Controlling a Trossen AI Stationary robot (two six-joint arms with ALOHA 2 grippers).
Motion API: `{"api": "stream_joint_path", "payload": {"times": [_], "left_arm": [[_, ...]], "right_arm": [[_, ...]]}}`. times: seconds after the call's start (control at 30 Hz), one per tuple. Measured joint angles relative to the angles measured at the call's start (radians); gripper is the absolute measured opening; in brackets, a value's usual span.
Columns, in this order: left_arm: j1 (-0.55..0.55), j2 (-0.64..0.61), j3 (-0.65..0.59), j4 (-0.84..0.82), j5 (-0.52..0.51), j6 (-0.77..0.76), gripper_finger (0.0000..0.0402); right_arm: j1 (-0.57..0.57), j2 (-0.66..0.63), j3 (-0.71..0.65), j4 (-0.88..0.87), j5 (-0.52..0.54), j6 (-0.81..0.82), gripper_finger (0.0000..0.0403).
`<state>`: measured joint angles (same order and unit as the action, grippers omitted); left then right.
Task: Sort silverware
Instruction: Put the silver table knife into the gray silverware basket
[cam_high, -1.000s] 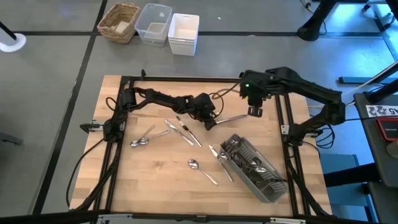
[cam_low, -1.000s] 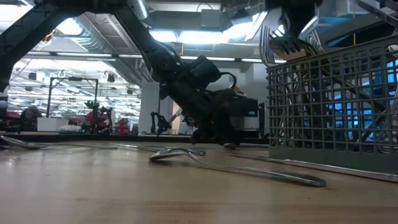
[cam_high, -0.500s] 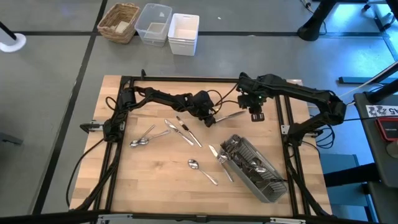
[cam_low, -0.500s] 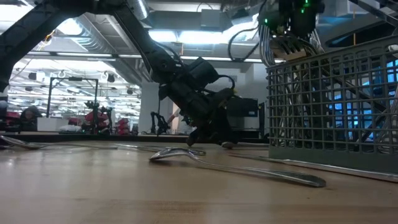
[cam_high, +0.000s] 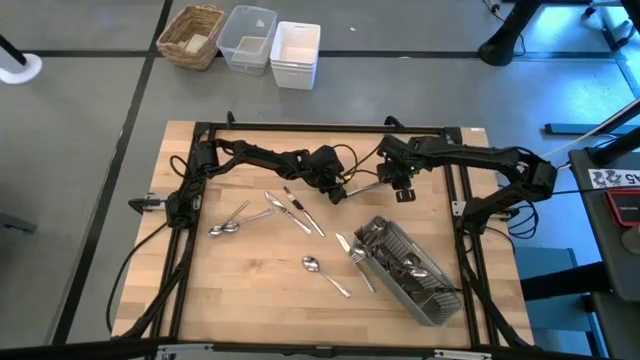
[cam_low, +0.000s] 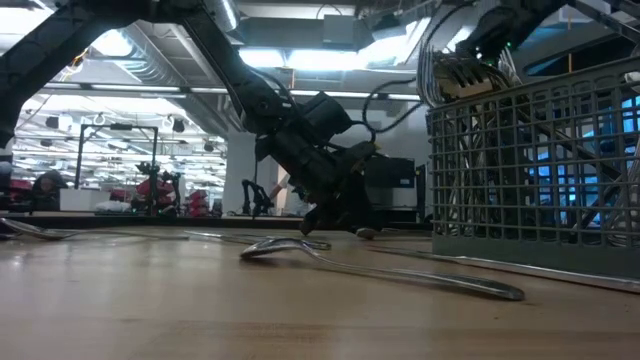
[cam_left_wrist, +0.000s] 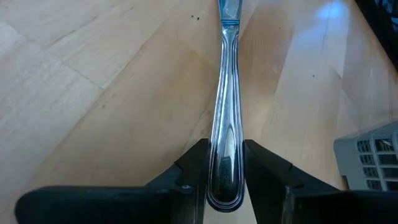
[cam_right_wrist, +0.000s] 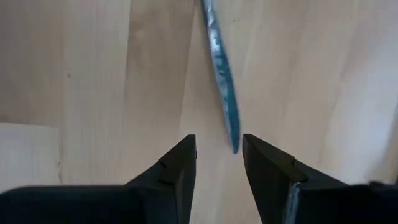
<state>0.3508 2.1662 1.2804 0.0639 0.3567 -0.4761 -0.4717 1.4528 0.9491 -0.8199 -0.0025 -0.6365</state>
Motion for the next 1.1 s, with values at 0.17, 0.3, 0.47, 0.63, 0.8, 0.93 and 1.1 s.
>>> {"api": "stream_joint_path", "payload": {"times": [0.17,0.3,0.47,0.63,0.8,0.93,1.1], "left_arm": [[0.0,0.0,0.0,0.0,0.001,0.001,0.0085],[0.0,0.0,0.0,0.0,0.002,0.002,0.0085],[-0.001,0.0,0.0,0.001,0.003,0.003,0.0085],[-0.005,0.0,0.0,0.001,0.002,0.004,0.0085],[-0.005,0.0,0.0,0.001,0.002,0.004,0.0085],[-0.005,0.0,0.0,0.001,0.002,0.005,0.0085],[-0.006,0.0,0.0,0.001,0.004,0.005,0.0085]], "right_arm": [[0.0,0.0,-0.064,0.056,0.0,0.001,0.0133],[0.0,0.0,-0.13,0.167,0.001,0.001,0.0133],[0.0,0.0,-0.196,0.298,0.071,0.003,0.0133],[0.0,0.0,-0.219,0.326,0.09,0.0,0.0133],[0.0,0.0,-0.267,0.381,0.089,-0.004,0.0133],[0.0,0.0,-0.311,0.447,0.107,-0.005,0.0133],[0.0,-0.001,-0.342,0.527,0.161,-0.006,0.0133]]}}
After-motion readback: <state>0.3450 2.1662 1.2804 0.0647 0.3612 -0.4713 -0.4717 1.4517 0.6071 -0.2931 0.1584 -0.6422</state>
